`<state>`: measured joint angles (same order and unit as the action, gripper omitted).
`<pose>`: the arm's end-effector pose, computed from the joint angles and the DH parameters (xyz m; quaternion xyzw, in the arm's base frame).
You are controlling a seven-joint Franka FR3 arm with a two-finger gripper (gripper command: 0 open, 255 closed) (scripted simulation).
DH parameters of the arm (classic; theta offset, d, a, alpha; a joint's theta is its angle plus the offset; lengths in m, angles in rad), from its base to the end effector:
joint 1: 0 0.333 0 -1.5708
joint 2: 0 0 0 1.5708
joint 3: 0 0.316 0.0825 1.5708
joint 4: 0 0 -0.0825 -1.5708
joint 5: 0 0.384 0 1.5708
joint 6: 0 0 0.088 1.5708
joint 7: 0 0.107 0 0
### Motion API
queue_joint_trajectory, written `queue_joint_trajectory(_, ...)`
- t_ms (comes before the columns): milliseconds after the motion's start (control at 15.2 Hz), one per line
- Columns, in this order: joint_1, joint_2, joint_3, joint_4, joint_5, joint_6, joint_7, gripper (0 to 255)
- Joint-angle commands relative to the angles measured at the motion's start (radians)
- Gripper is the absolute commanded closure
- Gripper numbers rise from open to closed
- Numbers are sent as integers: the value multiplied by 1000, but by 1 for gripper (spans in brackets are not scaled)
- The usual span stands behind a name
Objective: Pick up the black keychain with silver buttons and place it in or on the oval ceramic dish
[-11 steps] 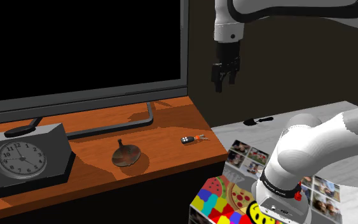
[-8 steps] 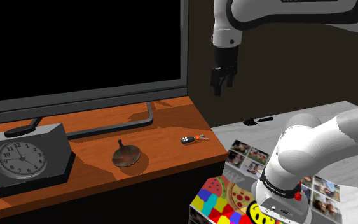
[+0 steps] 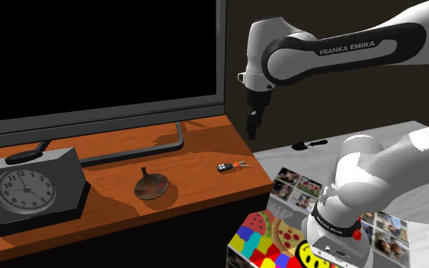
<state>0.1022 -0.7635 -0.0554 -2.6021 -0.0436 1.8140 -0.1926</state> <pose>0.3187 0.0103 0.4867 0.9911 0.1327 -0.0127 0.0011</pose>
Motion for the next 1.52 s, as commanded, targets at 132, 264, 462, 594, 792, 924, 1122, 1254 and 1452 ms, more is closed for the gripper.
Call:
queue_joint_trajectory(132,53,63,-26,-102,-15,211,-125,0)
queue_joint_trajectory(264,79,104,-41,-143,-21,314,-188,0)
queue_joint_trajectory(462,121,184,-64,-194,-27,476,-283,0)
queue_joint_trajectory(594,122,198,-66,-202,-28,498,-286,0)
queue_joint_trajectory(792,123,234,-70,-221,-28,554,-287,0)
queue_joint_trajectory(924,124,261,-72,-232,-28,591,-287,0)
queue_joint_trajectory(1122,125,283,-74,-241,-28,621,-288,0)
queue_joint_trajectory(1254,125,283,-74,-240,-28,622,-288,0)
queue_joint_trajectory(1452,125,283,-74,-240,-28,622,-288,0)
